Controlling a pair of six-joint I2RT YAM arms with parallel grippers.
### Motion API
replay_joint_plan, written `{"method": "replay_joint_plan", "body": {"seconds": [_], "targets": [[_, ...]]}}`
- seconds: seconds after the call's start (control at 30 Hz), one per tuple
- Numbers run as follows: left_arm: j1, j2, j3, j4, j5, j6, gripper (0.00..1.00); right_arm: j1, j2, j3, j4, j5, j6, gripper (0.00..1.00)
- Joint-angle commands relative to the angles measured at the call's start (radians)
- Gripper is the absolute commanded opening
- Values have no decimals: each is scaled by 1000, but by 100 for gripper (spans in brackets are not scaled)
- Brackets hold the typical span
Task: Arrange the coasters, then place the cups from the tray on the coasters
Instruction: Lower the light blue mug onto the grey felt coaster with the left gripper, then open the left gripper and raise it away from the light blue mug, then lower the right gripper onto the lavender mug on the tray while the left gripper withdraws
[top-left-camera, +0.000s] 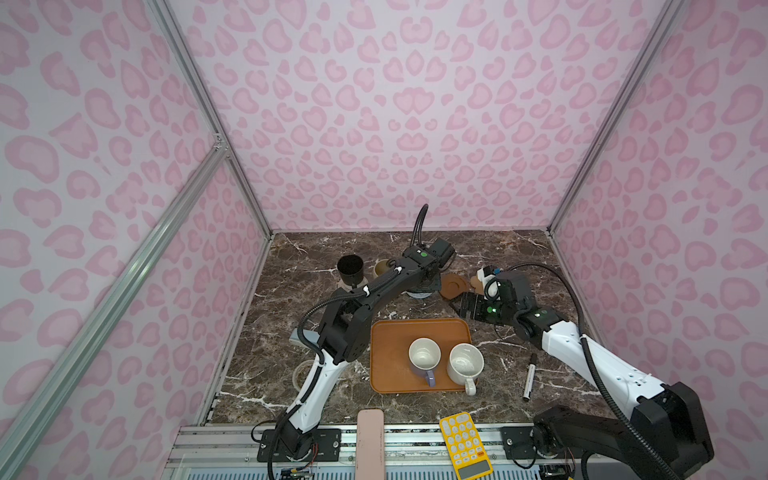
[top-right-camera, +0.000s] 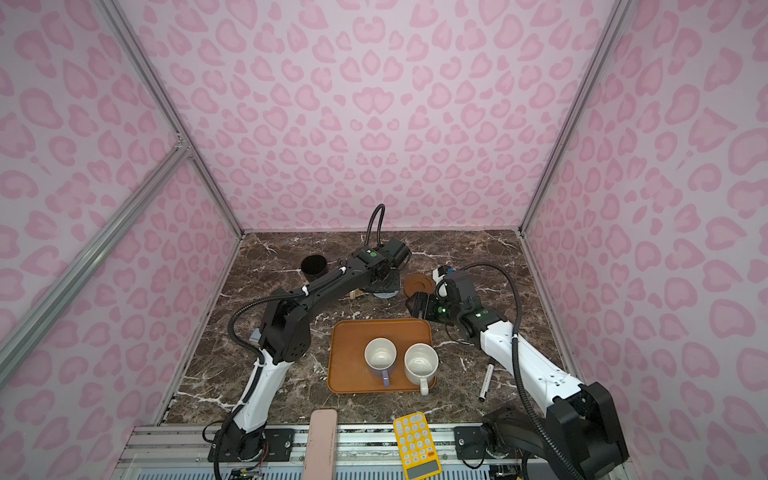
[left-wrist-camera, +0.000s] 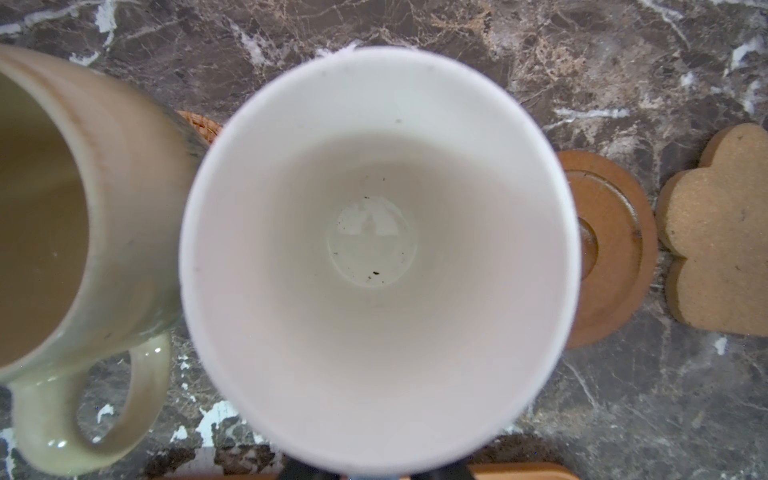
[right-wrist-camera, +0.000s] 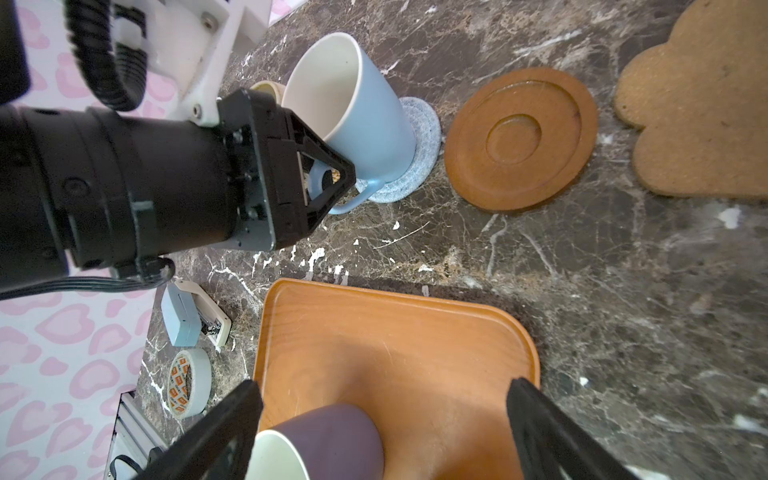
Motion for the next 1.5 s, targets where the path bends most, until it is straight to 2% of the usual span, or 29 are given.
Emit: {"method": "replay_joint_plan", "body": {"seconds": [0.0,0.13,0.27,0.33,0.43,0.57,0.63,0.83,0.97,1.03,1.1,1.23,1.37,1.47], "targets": [[2,-12,-1,0,-11,-7,41,0,-5,-3,-3,5,-8,94],[2,-51,-4,-3,-10,-9,61,0,-19,5,-19,-1,-35,97],[2,-121,-29,12,-7,-7,89,0,-52,26,-71,23,-96,98],[2,-173,-61,41,-1,-8,95,0,-70,40,-109,62,-119,98],[1,-255,-112,75,12,-13,97,-2,-114,51,-142,116,-189,98],[0,-380,-204,117,9,-24,100,-6,-216,21,-123,252,-189,98],[1,-469,-294,162,8,-25,97,-19,-272,6,-149,306,-199,98],[2,-701,-561,287,23,-55,95,-47,-332,19,-247,212,-240,98],[-8,-788,-622,222,7,-79,96,-20,-337,49,-342,177,-239,98],[-25,-823,-643,157,-29,-94,96,31,-336,71,-400,205,-224,98],[-29,-878,-709,169,-6,-116,96,106,-320,95,-456,249,-198,97],[-29,-1005,-873,230,46,-168,96,340,-282,124,-536,377,-127,97],[-44,-1083,-940,181,2,-219,96,545,-224,168,-615,480,-28,95],[-67,-1128,-1002,216,18,-236,96,673,-176,182,-636,517,41,93]]}}
